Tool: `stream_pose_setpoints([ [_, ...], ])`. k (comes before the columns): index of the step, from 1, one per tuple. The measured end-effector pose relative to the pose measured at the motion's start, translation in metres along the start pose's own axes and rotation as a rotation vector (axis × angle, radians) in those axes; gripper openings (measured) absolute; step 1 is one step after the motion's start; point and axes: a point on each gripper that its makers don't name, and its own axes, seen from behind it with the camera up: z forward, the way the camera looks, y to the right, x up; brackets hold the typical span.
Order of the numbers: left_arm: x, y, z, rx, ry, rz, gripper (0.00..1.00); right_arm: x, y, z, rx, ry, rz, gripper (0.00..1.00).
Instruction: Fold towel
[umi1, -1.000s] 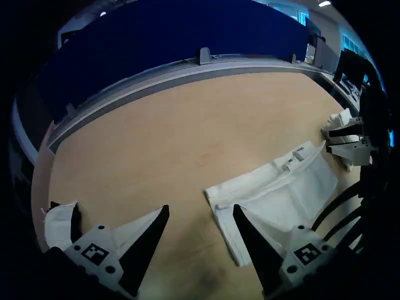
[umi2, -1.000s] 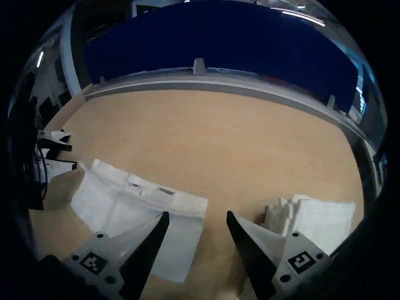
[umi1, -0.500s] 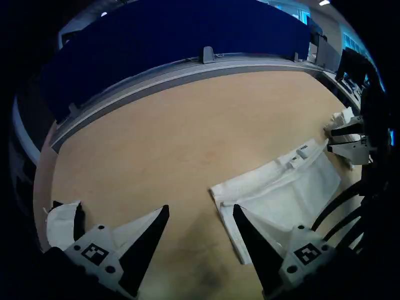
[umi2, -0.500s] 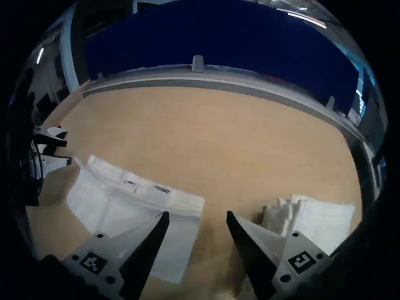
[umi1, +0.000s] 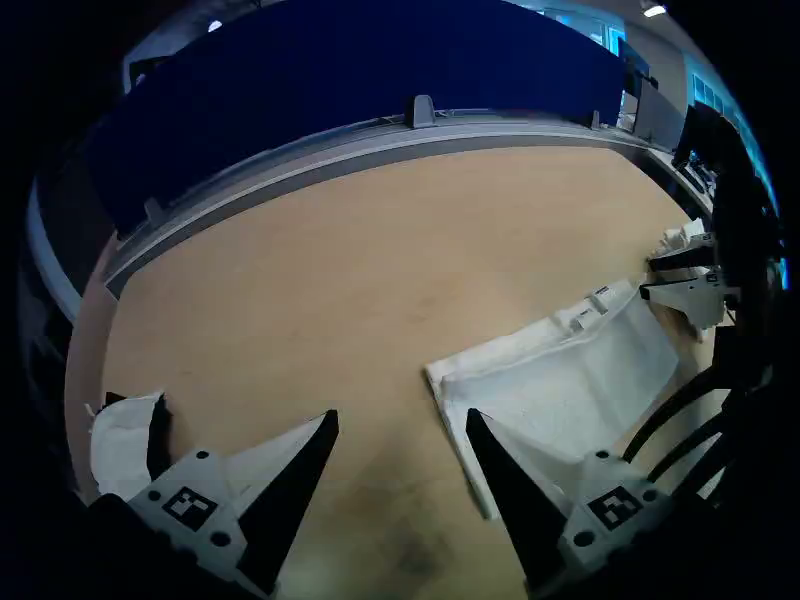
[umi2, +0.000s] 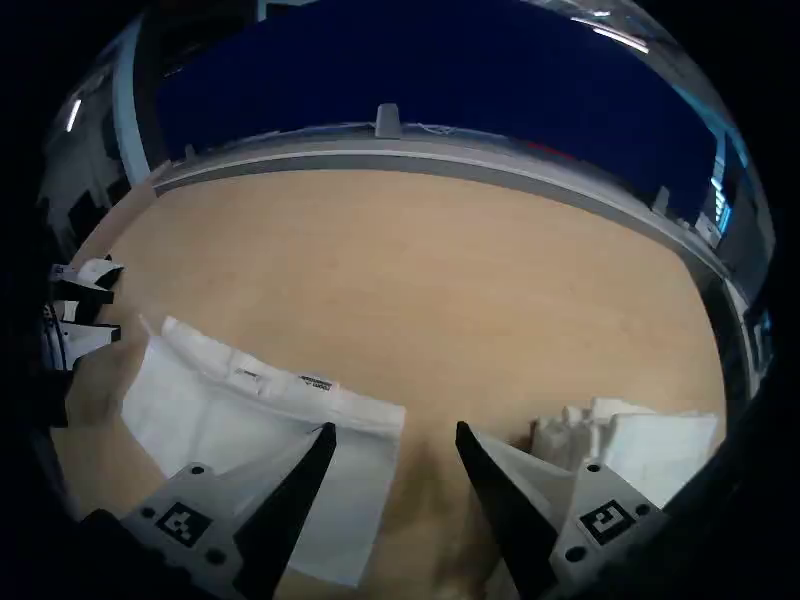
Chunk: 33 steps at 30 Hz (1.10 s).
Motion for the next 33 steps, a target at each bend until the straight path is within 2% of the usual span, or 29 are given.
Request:
stream_pose_setpoints([
  [8, 0.001, -0.001, -0.002, 0.0, 0.004, -0.005, 0.95, 0.002, 0.001, -0.001, -0.003, 0.007, 0.002, 0.97],
  [17, -0.002, 0.003, -0.014, -0.011, 0.017, -0.024, 0.95, -0.01, -0.008, -0.018, 0.024, 0.007, -0.031, 1.0],
  [26, -0.014, 0.012, -0.044, -0.027, 0.046, -0.076, 0.95, -0.033, -0.02, -0.045, 0.062, 0.004, -0.075, 1.0],
  [33, -0.039, 0.018, -0.068, -0.012, 0.052, -0.111, 0.95, -0.051, -0.025, -0.064, 0.071, -0.002, -0.098, 1.0],
])
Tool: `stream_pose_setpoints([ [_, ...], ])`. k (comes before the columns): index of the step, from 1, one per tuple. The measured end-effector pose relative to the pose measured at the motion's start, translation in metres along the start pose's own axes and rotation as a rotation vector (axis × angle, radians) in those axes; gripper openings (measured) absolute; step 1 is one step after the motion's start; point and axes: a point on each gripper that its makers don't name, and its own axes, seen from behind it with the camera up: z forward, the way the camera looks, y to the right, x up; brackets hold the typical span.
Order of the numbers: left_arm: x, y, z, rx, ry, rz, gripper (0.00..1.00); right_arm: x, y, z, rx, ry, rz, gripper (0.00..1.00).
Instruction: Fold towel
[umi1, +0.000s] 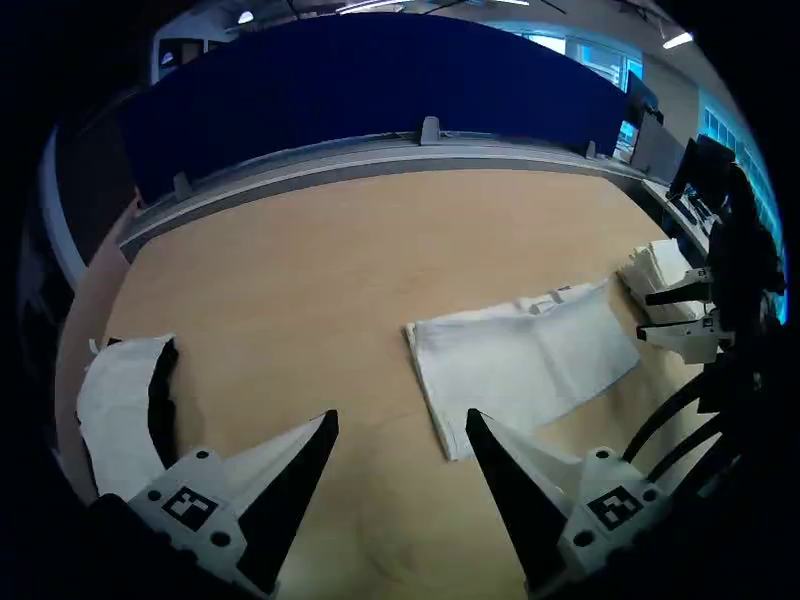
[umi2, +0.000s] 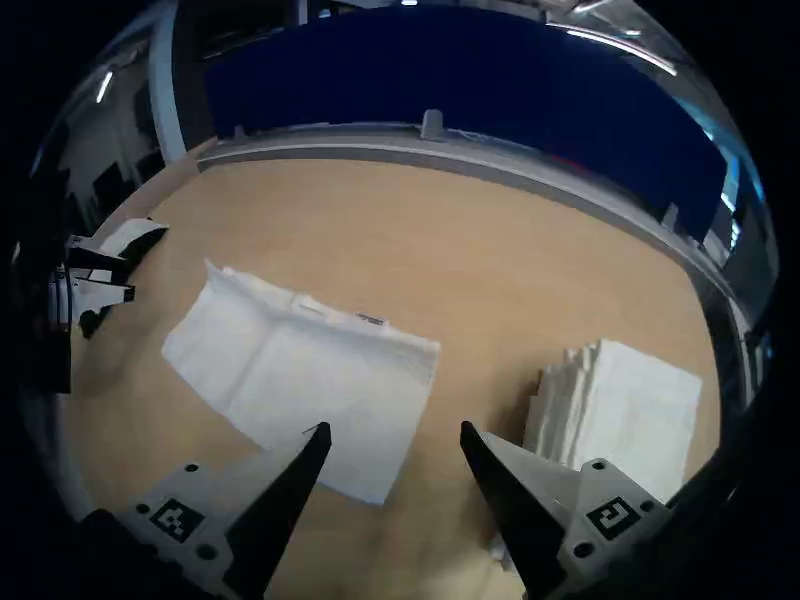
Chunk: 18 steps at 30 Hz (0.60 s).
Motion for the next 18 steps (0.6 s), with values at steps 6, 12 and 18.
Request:
stream_pose_setpoints([
  [6, -0.025, -0.004, -0.018, 0.041, 0.002, -0.023, 0.95, -0.013, -0.007, -0.016, 0.009, 0.0, 0.0, 1.0],
  [12, -0.046, -0.005, -0.037, 0.065, 0.014, -0.066, 0.95, -0.025, -0.007, -0.021, 0.02, -0.01, -0.005, 1.0],
  [18, -0.06, -0.011, -0.052, 0.098, 0.028, -0.1, 0.95, -0.031, -0.006, -0.02, 0.035, -0.016, -0.02, 1.0],
])
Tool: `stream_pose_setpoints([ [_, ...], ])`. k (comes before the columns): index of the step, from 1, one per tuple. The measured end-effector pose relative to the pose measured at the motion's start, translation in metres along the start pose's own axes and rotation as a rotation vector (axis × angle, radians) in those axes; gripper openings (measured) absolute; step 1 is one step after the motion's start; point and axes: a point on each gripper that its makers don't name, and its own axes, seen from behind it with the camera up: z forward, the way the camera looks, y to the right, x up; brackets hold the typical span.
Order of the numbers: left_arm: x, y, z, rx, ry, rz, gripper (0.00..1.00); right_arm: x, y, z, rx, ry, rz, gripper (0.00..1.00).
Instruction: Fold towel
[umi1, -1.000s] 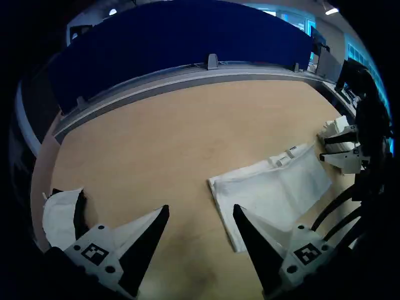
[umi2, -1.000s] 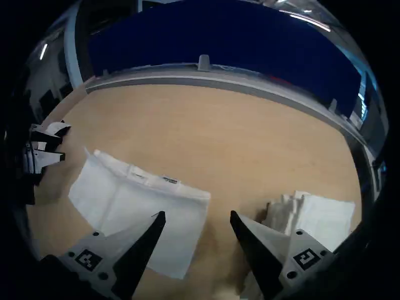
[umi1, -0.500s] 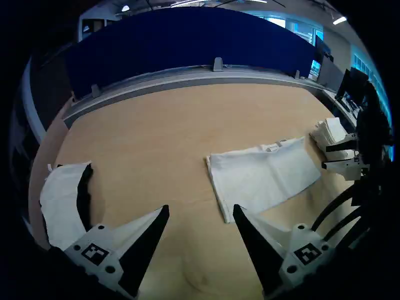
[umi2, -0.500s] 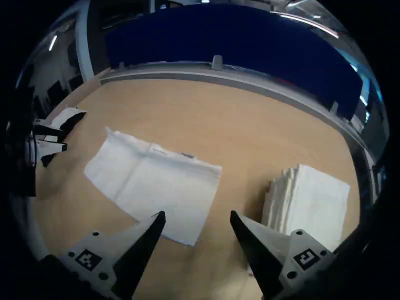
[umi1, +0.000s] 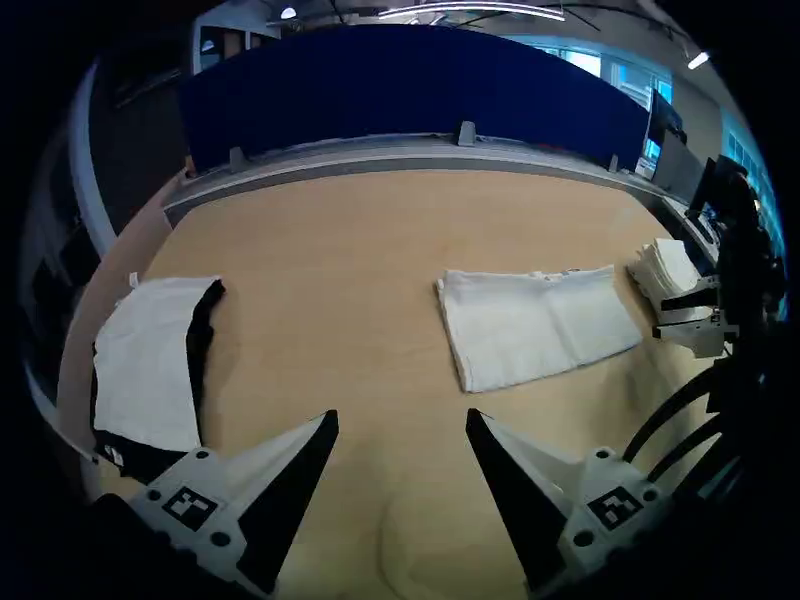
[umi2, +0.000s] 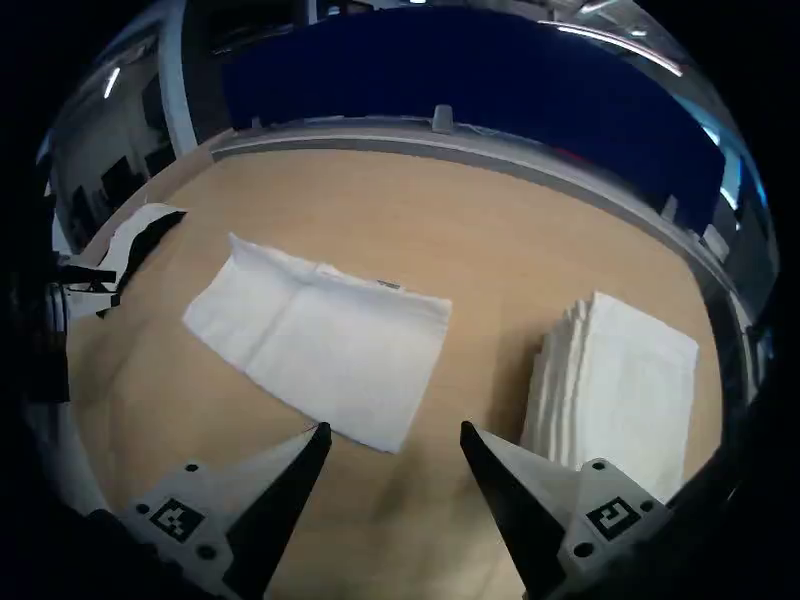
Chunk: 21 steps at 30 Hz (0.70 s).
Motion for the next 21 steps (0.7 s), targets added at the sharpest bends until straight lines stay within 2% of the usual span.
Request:
stream_pose_setpoints([
  [13, -0.027, -0.015, -0.028, 0.045, 0.009, -0.068, 0.95, -0.016, -0.003, 0.013, 0.071, -0.045, -0.077, 0.99],
  [21, -0.045, -0.023, -0.04, 0.063, -0.009, -0.091, 0.95, -0.025, -0.003, 0.028, 0.107, -0.082, -0.1, 0.78],
])
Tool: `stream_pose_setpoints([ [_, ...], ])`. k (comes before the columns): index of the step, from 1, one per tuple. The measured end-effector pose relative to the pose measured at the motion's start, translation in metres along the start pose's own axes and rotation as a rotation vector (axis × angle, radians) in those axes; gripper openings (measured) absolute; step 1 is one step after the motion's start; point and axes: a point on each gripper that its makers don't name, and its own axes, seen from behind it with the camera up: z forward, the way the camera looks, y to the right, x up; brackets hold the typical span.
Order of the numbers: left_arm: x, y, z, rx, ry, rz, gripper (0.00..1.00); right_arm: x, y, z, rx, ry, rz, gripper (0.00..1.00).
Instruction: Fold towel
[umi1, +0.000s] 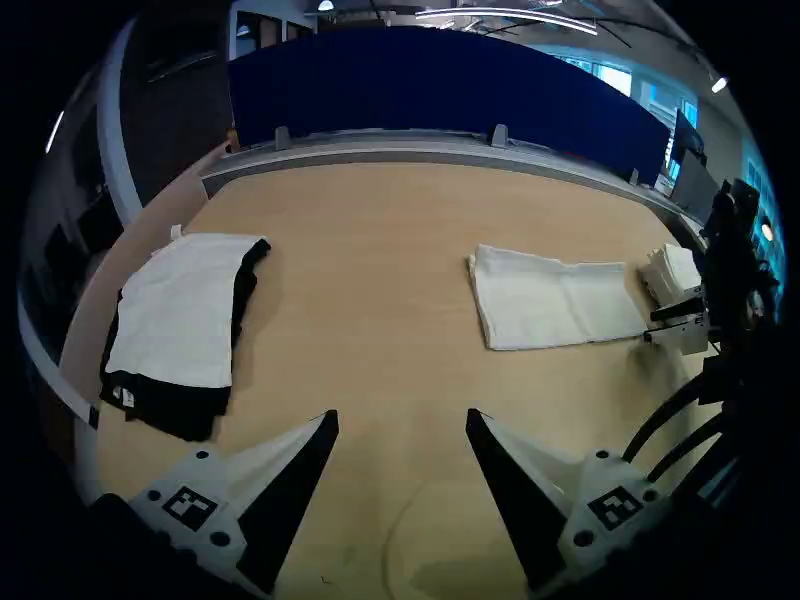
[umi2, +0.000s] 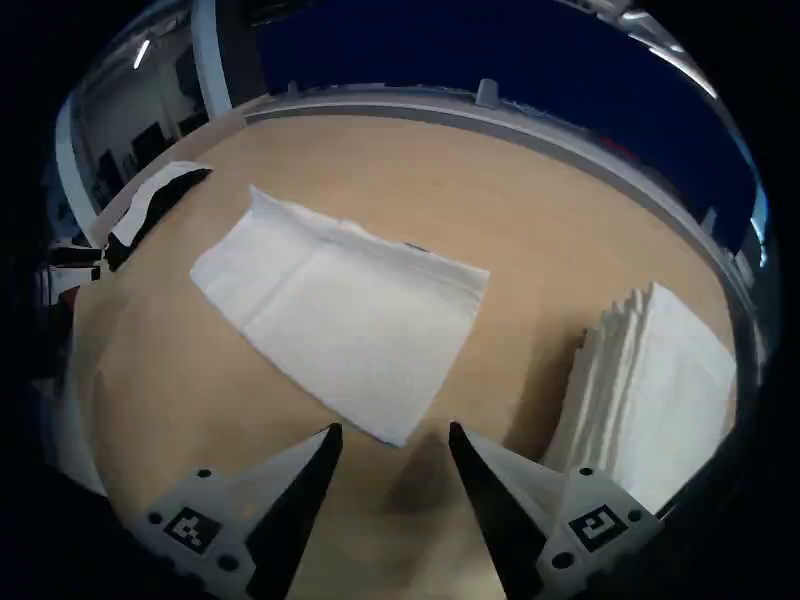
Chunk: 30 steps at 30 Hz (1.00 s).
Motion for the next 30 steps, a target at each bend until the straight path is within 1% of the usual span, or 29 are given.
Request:
stream_pose_setpoints([
  [3, -0.004, -0.004, -0.002, 0.005, -0.005, -0.006, 0.95, -0.003, -0.001, 0.004, 0.016, -0.012, -0.005, 0.75],
  [5, -0.006, -0.006, -0.003, 0.009, -0.006, -0.009, 0.95, -0.004, -0.002, 0.005, 0.026, -0.018, -0.008, 0.69],
  [11, -0.007, -0.011, -0.005, 0.015, -0.008, -0.012, 0.95, -0.004, 0.001, 0.008, 0.019, -0.023, -0.005, 0.51],
  [13, -0.007, -0.012, -0.004, 0.015, -0.009, -0.013, 0.95, -0.004, 0.001, 0.007, 0.023, -0.025, -0.001, 0.41],
  [15, -0.007, -0.013, -0.004, 0.015, -0.01, -0.013, 0.95, -0.004, 0.001, 0.007, 0.025, -0.026, 0.002, 0.34],
  [19, -0.007, -0.014, -0.003, 0.015, -0.012, -0.016, 0.95, -0.005, 0.001, 0.007, 0.021, -0.026, 0.005, 0.24],
  [21, -0.007, -0.014, -0.002, 0.015, -0.013, -0.016, 0.95, -0.005, 0.002, 0.007, 0.017, -0.027, 0.009, 0.09],
  [22, -0.007, -0.014, -0.002, 0.014, -0.014, -0.016, 0.95, -0.005, 0.002, 0.007, 0.015, -0.028, 0.013, 0.07],
  [25, -0.008, -0.014, -0.001, 0.014, -0.015, -0.014, 0.95, -0.005, 0.001, 0.007, 0.02, -0.031, 0.018, 0.04],
  [30, -0.008, -0.013, 0.001, 0.012, -0.017, -0.009, 0.95, -0.005, -0.002, 0.004, 0.026, -0.035, 0.014, 0.03],
])
